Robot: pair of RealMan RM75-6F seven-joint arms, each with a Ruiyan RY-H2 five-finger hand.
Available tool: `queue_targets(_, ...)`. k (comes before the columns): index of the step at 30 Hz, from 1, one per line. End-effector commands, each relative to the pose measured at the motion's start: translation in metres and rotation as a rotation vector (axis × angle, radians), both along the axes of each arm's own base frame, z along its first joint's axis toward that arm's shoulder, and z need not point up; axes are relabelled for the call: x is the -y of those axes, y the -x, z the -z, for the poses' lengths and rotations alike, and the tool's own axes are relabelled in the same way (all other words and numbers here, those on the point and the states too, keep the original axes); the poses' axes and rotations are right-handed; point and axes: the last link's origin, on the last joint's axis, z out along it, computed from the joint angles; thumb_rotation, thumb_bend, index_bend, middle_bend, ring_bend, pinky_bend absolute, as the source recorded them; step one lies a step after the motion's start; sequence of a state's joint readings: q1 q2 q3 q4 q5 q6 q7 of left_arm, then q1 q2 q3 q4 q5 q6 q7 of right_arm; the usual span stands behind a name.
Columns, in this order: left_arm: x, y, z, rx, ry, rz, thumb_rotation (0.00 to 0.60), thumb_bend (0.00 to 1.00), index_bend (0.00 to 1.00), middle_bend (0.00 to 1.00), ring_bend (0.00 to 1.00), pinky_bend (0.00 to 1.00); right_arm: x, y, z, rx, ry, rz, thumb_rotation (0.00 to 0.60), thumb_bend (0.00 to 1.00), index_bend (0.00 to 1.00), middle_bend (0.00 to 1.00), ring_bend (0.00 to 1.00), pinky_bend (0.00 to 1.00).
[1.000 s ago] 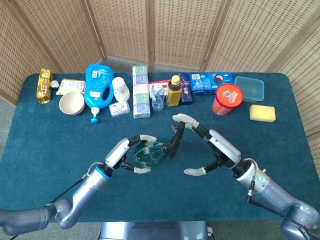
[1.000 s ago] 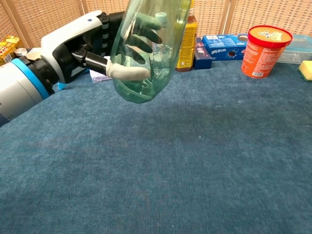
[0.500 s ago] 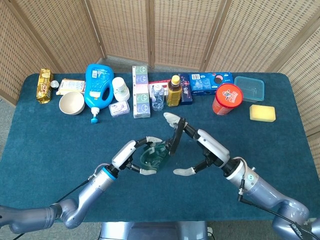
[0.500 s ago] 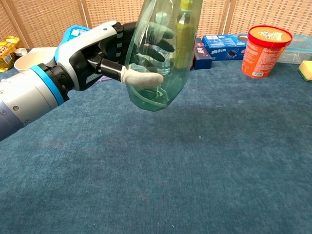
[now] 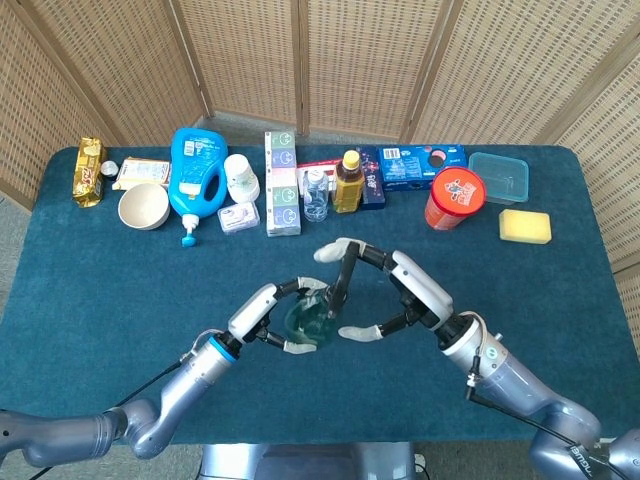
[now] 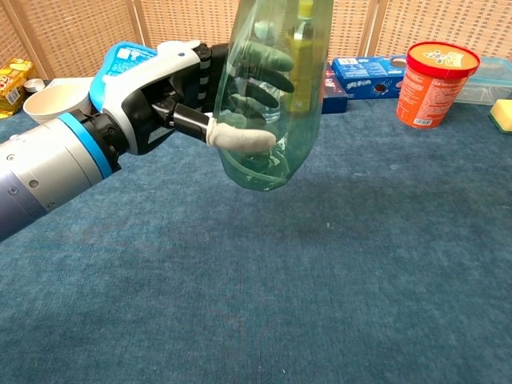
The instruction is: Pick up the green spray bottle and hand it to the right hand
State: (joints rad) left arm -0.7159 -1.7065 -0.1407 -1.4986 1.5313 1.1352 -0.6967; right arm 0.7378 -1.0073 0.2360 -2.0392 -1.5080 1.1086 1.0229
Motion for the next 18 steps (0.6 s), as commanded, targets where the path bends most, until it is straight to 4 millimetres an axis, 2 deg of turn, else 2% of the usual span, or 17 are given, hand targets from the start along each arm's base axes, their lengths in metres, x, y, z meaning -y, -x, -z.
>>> queue_targets(1,-0.0001,-0.0004,-0.0003,0.003,-0.002,-0.001,0.600,0.01,0.34,0.34,0.36,0.64,-0.0005,-0.0008,0.0004,0.017,0.022,0.041,0.600,0.16,0.52,0.57,0.26,0.13)
queue_targets(4,0.0002,-0.0005,-0.0006,0.001,-0.002,0.000,0.600,0.01,0.34,0.34,0.36,0.64,-0.0007,-0.0006,0.0002,0.027,0.039,0.065,0.600,0.23,0.64,0.65,0.29,0.13)
queue_targets(7,0.0005,-0.0005,-0.0008,0.003,0.000,-0.002,0.600,0.01,0.34,0.34,0.36,0.64,-0.0019,-0.0007,0.0008,0.027,0.050,0.077,0.600,0.30,0.66,0.66,0.30,0.15)
queue_targets(10,0.0013,-0.0009,-0.0004,0.001,0.002,0.001,0.600,0.01,0.32,0.33,0.35,0.64,-0.0030,-0.0009,0.0014,0.022,0.053,0.082,0.600,0.32,0.67,0.67,0.31,0.20)
queue_targets(12,0.0023,-0.0009,0.0003,-0.002,0.008,0.003,0.600,0.01,0.28,0.28,0.32,0.63,-0.0041,-0.0015,0.0018,0.022,0.052,0.082,0.600,0.33,0.68,0.67,0.32,0.23)
queue_targets(16,0.0017,0.0010,0.0004,-0.024,0.014,0.006,0.600,0.00,0.06,0.06,0.18,0.53,-0.0059,-0.0022,0.0012,0.021,0.054,0.080,0.600,0.33,0.68,0.67,0.32,0.24)
queue_targets(18,0.0001,0.0020,-0.0006,-0.027,0.003,-0.001,0.600,0.00,0.01,0.01,0.14,0.48,-0.0062,-0.0023,0.0005,0.021,0.056,0.081,0.600,0.34,0.68,0.67,0.32,0.24)
